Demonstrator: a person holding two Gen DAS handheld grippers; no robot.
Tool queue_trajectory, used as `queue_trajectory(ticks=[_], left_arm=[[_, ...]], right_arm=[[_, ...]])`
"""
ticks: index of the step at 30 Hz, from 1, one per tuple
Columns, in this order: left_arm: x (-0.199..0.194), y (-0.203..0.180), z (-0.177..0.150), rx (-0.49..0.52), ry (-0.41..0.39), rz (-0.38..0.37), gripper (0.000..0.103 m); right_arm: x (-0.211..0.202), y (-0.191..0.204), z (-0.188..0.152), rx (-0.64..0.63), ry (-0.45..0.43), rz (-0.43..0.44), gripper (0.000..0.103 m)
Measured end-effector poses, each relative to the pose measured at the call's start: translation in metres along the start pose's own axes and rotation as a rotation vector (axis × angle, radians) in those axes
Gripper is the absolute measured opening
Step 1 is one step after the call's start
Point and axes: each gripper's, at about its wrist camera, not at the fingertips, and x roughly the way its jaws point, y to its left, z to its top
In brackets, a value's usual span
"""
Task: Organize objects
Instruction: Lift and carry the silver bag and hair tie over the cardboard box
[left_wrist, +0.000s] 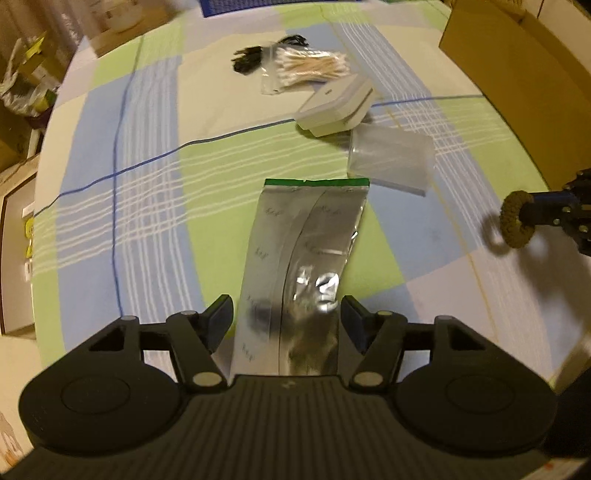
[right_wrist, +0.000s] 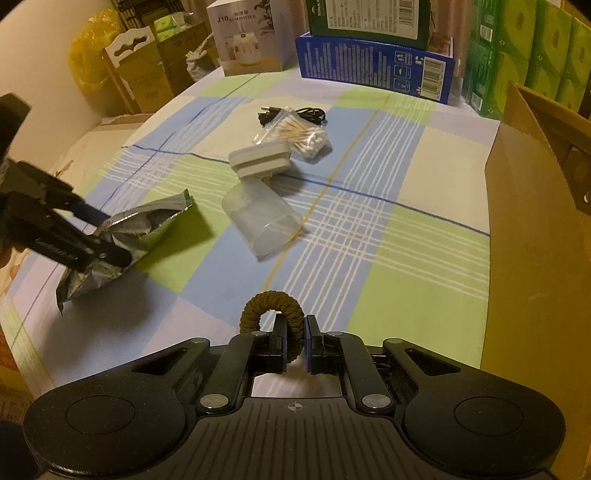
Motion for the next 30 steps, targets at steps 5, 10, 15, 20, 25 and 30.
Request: queue_trajectory(ticks=[5,10,15,20,25,30], left_arm=[[0.018,-0.001,0.003,0.033,0.052,0.013,0.053],[0.021,0.006,0.001,0.033,0.062,-0.003,0.045],[0.017,0.008,0.0,0.017,0.059,-0.011,0.034],[0.004,0.008,-0.002,-0.027,0.037,-0.018,0.033],[-0.014,0.002,-0.006,-0.05,0.027,-0.028,0.033],[-0.036,-0.014,-0.01,-0.057,0.01,-0.045,0.033]], right_arm=[[0.004,0.0,-0.001,0.005,0.003,0.007,0.005],[0.007,0.003,-0.001,0.011,0.004,0.017,0.005],[0.002,0.005,-0.003,0.014,0.0,0.021,0.005],[-0.007,0.009,-0.004,0.018,-0.007,0.022,0.005],[-0.022,0.01,-0.006,0.04,-0.019,0.035,0.005],[-0.039,0.012,-0.01,0.055,-0.033,0.035,0.005]])
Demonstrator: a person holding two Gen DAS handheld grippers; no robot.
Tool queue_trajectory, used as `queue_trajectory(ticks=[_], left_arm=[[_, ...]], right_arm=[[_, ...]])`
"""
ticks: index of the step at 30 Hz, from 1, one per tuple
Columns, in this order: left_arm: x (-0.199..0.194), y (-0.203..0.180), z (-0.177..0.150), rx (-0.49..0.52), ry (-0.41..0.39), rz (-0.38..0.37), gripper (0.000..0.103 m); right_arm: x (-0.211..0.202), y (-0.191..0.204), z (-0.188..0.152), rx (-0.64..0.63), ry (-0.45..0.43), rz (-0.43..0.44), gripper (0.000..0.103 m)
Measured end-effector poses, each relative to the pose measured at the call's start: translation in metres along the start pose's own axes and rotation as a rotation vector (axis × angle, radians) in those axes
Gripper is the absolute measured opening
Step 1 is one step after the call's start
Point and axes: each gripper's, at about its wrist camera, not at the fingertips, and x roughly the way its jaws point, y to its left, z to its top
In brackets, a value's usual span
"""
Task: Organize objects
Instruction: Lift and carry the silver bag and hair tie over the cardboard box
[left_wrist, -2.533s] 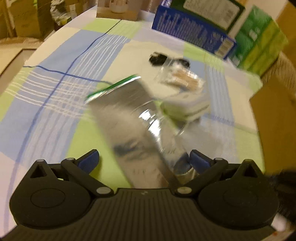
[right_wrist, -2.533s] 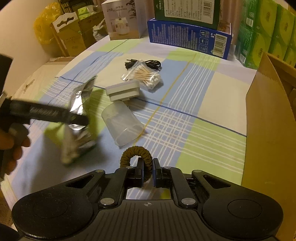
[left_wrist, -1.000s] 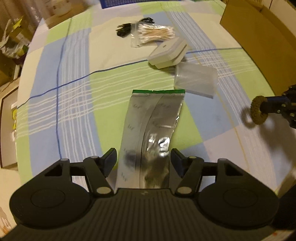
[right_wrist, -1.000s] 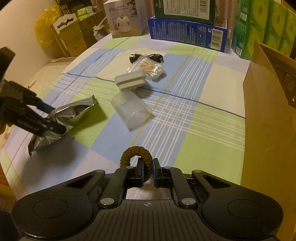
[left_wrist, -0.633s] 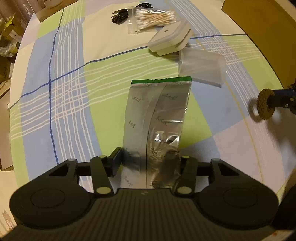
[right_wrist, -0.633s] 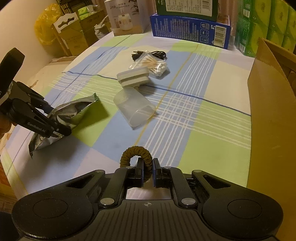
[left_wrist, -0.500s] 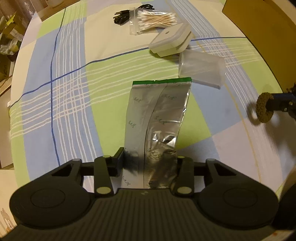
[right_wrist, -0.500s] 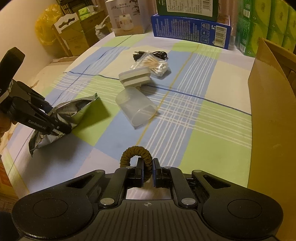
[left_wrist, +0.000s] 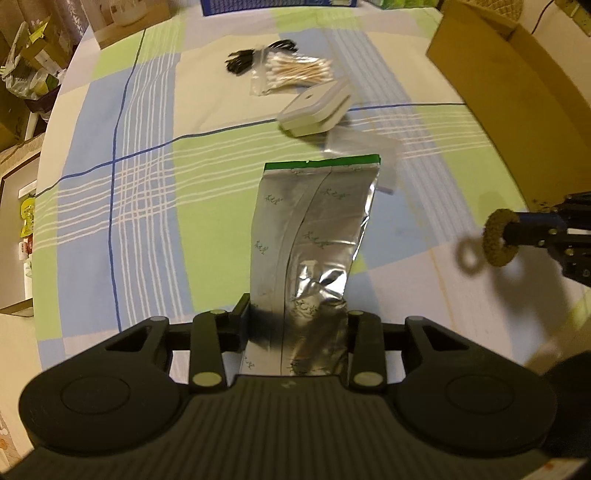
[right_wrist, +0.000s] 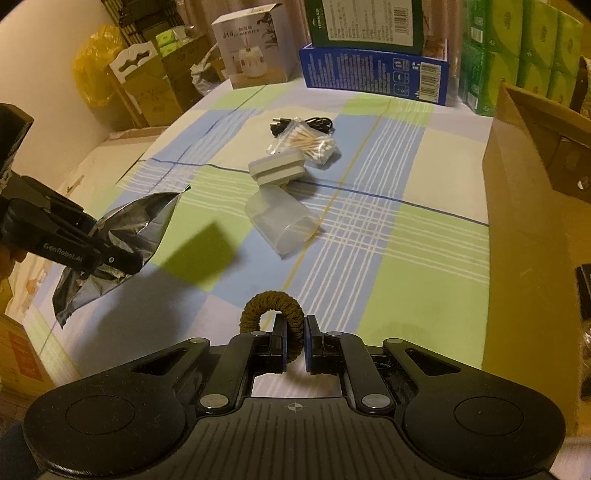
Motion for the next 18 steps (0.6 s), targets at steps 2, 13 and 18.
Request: queue_trajectory(ticks=[2,13,18], left_arm=[[-0.008,-0.008,-0.002,0.0,-0.01,-0.007,0.033],[-0.042,-0.052,-0.002,0.02,-0.067,-0.021,0.032],[-0.053,-0.07,0.001,0.04,-0.089,-0.022,0.032]], right_arm=[[-0.007,0.001,-0.002,0.003,-0.007,-0.005,0.005],[-0.051,-0.002,-0.011,0.026,-0.061,-0.029,0.005],[-0.069,-0.006,-0.014,0.036,-0.085,-0.038,0.005]])
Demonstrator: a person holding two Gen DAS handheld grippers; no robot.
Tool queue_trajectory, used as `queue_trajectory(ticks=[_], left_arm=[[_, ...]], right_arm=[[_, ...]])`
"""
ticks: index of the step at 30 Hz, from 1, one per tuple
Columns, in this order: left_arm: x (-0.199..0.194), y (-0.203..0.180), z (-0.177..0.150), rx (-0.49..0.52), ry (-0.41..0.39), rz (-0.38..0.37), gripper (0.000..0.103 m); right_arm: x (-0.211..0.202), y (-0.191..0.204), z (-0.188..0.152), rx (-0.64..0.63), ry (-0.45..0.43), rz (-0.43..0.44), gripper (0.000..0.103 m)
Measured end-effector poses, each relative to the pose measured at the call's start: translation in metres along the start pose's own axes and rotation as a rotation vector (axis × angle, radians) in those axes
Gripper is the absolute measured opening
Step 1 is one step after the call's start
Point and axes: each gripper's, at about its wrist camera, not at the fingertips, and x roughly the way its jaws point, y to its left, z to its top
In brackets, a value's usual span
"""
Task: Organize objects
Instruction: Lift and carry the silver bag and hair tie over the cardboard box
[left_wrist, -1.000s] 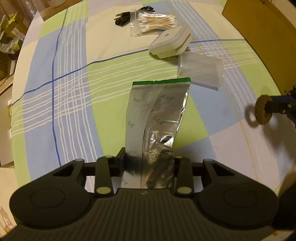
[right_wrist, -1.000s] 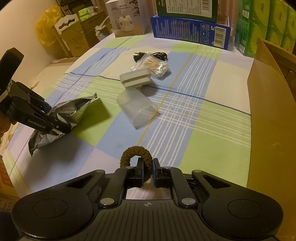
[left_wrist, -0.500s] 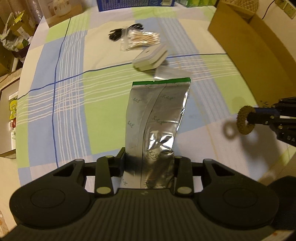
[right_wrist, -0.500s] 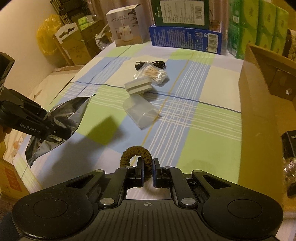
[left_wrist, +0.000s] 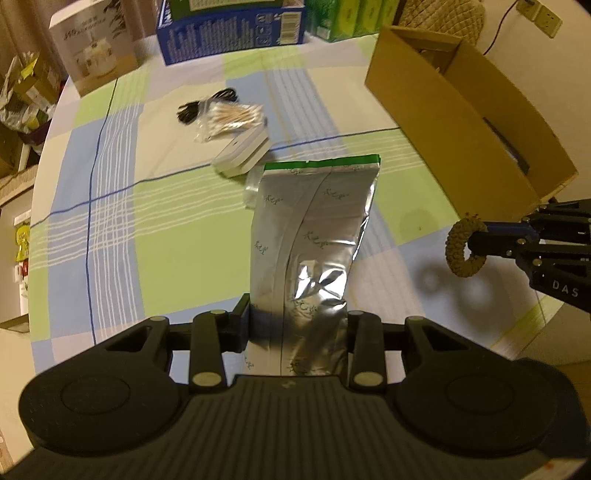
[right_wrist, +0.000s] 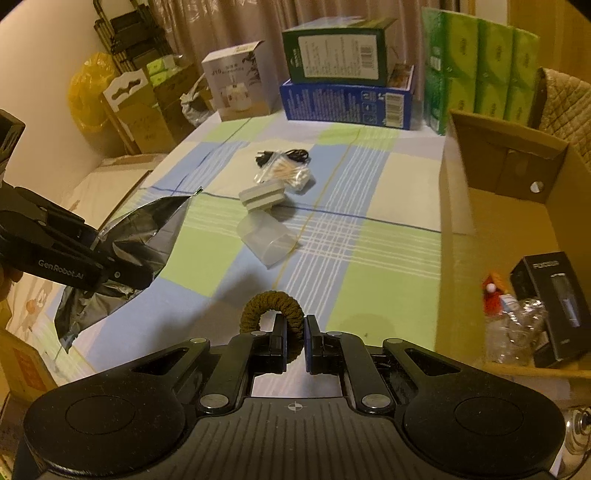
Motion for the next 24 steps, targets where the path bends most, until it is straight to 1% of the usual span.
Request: queue_trajectory(ticks=[11,14,20,24], left_arm=[[-0.017,-0.037,0.013,0.036,-0.033,0.003,0.032],[-0.019,-0.048,0.019,0.043,-0.042,-0.008,0.032],[-0.023,-0.082,0.036,0.088,-0.058,-0.019,0.032],[-0.025,-0.111,0.051,0.111,-0.071,-0.052,0.032]], right_arm=[[-0.034,-0.011,0.003,0.016,-0.048,-0.025,0.005],[-0.043,-0.016,0.004,0.024,-0.06,-0.037,0.005],[-0.065,-0.039,0.007,0.052,-0.085,-0.065,0.005],[-0.082,-0.058,0.008,0.068,-0.104,-0.099,0.005]])
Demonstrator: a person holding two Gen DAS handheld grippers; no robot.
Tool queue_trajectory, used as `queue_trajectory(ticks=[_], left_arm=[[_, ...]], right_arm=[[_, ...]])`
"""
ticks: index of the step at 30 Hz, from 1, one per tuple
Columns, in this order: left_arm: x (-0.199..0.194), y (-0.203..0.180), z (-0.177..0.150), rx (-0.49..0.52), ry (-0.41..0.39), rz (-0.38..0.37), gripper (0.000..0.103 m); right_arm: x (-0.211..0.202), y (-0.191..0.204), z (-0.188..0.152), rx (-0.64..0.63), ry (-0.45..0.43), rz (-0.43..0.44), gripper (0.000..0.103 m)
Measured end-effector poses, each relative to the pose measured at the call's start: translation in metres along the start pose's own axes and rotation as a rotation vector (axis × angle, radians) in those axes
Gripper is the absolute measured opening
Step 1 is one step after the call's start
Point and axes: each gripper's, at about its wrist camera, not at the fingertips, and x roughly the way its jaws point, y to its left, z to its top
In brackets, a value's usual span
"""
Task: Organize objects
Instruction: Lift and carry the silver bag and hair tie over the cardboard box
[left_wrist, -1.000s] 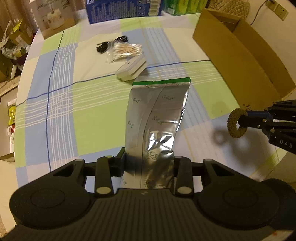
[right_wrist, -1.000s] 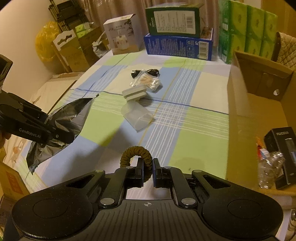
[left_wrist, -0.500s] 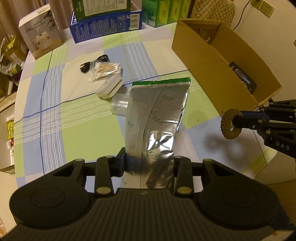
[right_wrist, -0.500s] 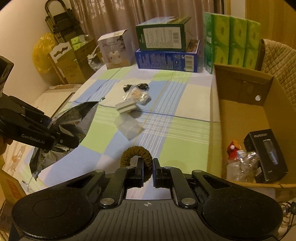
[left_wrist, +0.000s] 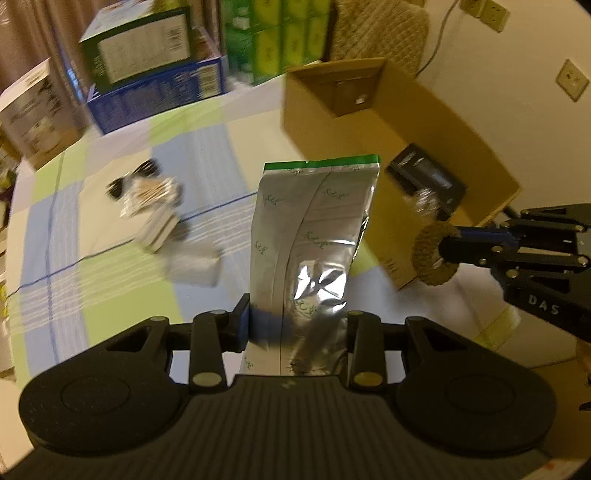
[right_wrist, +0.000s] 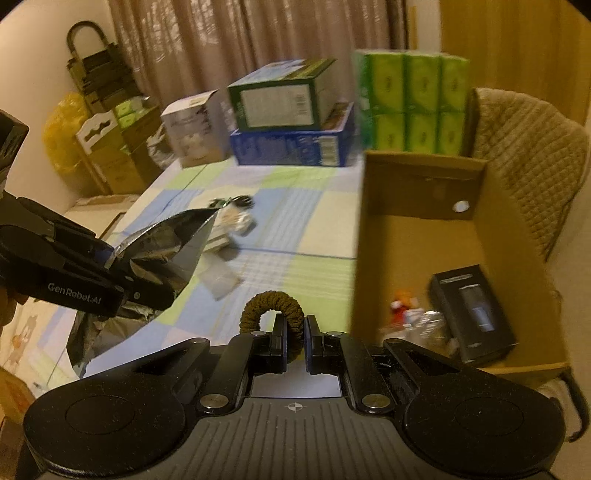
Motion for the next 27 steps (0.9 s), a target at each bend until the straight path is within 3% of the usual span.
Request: queue_trajectory(ticks=[13,27], left_arm=[[0.015,-0.076,0.041,0.028,-0.013,-0.11,0.032],[0.012,-0.115,0.066,0.041,-0.047,-0.122,0.032]], right_arm=[[-0.032,-0.055,-0.001,0.035,-0.004,-0.115,0.005],[-0.038,-0.09,0.01,0.012,-0.012,-0.171,0.005]])
